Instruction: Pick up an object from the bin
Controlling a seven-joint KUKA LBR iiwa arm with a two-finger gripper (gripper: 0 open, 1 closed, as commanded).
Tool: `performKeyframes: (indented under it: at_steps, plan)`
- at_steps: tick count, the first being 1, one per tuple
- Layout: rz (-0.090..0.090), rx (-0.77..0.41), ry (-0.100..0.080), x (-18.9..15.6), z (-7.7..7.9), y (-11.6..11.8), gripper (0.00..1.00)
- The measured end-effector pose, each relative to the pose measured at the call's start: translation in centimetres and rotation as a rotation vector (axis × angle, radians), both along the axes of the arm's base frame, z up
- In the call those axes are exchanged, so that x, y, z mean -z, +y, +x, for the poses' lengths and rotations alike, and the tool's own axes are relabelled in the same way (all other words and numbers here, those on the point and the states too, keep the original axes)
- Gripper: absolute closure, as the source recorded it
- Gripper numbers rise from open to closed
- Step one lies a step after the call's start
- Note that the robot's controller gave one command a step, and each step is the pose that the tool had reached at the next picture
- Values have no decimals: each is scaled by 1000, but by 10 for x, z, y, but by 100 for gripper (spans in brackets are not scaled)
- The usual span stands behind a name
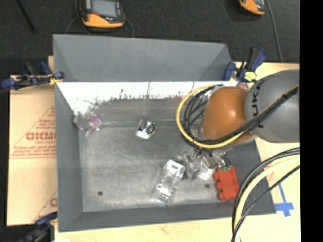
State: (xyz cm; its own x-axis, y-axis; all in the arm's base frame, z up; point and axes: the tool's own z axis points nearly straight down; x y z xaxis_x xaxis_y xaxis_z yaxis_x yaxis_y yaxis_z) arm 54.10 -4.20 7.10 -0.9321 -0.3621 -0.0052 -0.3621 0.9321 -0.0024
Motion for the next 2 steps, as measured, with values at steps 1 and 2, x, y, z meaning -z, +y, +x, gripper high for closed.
performKeyframes:
  at_steps: [1, 2]
  plan:
    - [-3, -257, -5, -150, -8, -7, 100]
    - [-1, -241, -1, -157, -11, -16, 100]
